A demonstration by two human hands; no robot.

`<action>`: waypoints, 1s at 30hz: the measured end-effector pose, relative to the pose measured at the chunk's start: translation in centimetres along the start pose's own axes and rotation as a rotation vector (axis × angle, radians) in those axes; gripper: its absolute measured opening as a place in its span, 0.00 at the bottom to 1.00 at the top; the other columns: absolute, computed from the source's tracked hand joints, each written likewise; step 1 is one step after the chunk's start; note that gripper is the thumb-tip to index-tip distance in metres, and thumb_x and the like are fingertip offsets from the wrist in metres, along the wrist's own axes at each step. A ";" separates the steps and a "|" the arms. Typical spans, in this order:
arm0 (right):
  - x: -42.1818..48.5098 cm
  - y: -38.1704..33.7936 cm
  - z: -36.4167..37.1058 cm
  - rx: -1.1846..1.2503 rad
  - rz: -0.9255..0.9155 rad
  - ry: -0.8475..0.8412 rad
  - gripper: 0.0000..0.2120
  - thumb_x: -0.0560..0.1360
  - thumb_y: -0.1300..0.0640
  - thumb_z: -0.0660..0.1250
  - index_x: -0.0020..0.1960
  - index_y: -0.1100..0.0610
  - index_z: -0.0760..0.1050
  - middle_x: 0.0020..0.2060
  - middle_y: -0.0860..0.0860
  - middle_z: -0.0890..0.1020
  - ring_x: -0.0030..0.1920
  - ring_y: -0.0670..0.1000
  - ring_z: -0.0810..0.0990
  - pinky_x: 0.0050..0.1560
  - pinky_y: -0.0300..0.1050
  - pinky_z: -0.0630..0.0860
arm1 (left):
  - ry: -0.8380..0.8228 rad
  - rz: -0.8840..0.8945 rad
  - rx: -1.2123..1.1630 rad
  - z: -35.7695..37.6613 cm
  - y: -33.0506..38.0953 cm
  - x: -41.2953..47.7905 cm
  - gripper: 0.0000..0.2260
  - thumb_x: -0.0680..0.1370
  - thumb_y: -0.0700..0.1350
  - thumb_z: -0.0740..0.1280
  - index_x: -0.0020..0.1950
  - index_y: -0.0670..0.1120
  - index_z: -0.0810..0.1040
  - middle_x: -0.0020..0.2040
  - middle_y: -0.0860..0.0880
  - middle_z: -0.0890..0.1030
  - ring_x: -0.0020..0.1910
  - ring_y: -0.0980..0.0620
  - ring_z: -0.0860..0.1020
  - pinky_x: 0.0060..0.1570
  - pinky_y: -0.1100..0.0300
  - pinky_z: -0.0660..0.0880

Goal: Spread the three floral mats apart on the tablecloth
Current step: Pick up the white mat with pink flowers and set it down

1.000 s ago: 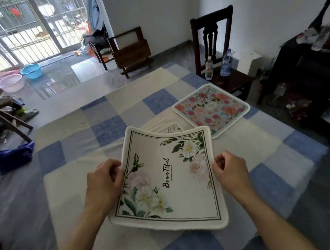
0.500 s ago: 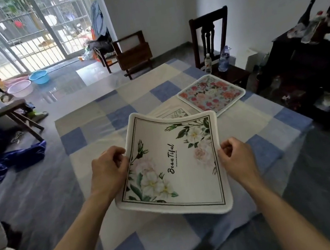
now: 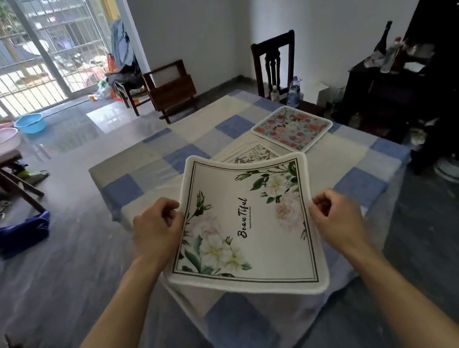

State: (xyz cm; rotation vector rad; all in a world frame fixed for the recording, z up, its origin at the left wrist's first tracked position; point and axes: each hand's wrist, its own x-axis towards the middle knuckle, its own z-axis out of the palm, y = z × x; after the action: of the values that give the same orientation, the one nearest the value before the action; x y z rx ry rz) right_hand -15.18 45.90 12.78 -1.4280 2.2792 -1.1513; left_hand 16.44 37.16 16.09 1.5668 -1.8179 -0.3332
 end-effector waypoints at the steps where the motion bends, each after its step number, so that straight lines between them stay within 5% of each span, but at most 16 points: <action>1: 0.0 -0.4 0.1 0.016 0.007 -0.001 0.06 0.75 0.55 0.70 0.41 0.49 0.75 0.34 0.44 0.80 0.35 0.42 0.79 0.34 0.40 0.78 | 0.007 -0.002 -0.008 -0.3 -0.1 0.1 0.06 0.74 0.42 0.71 0.50 0.47 0.83 0.37 0.54 0.80 0.34 0.63 0.74 0.34 0.68 0.68; 6: -0.3 -2.0 1.5 0.098 0.032 0.031 0.08 0.74 0.57 0.70 0.39 0.47 0.74 0.32 0.41 0.78 0.33 0.39 0.77 0.31 0.31 0.69 | -0.032 -0.003 0.024 -1.8 -1.0 0.8 0.05 0.75 0.43 0.71 0.50 0.47 0.82 0.40 0.52 0.81 0.36 0.60 0.78 0.34 0.68 0.71; 12: -0.9 -4.6 5.5 0.123 0.102 -0.057 0.04 0.74 0.58 0.70 0.40 0.53 0.77 0.33 0.44 0.80 0.33 0.40 0.78 0.29 0.31 0.69 | -0.036 -0.053 0.061 -3.8 -3.9 3.1 0.06 0.75 0.42 0.70 0.51 0.47 0.83 0.42 0.51 0.82 0.39 0.52 0.80 0.39 0.61 0.73; 19: 0.2 -9.5 8.7 0.036 0.117 0.043 0.03 0.73 0.57 0.70 0.41 0.54 0.78 0.34 0.46 0.81 0.35 0.46 0.80 0.33 0.37 0.73 | -0.050 -0.022 -0.044 -4.5 -9.3 8.4 0.07 0.74 0.42 0.71 0.51 0.46 0.84 0.40 0.51 0.83 0.38 0.54 0.79 0.42 0.59 0.74; 23: -0.9 -13.3 11.9 -0.013 0.155 0.116 0.03 0.74 0.58 0.70 0.42 0.55 0.78 0.35 0.48 0.81 0.36 0.47 0.79 0.37 0.41 0.75 | -0.099 0.040 -0.133 -5.5 -13.4 11.7 0.06 0.73 0.42 0.71 0.49 0.47 0.84 0.39 0.53 0.81 0.36 0.59 0.78 0.39 0.66 0.71; 30: -2.0 -18.6 16.2 -0.058 0.187 0.188 0.04 0.73 0.59 0.70 0.40 0.54 0.77 0.32 0.43 0.78 0.32 0.39 0.75 0.30 0.29 0.65 | -0.188 0.067 -0.188 -7.8 -19.1 16.5 0.05 0.72 0.45 0.70 0.47 0.54 0.82 0.35 0.62 0.78 0.34 0.64 0.76 0.34 0.72 0.65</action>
State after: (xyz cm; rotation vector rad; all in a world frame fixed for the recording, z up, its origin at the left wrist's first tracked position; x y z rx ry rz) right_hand 7.14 35.32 14.70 -1.1375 2.5298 -1.2152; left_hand 35.71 19.07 15.73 1.3800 -1.9145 -0.6191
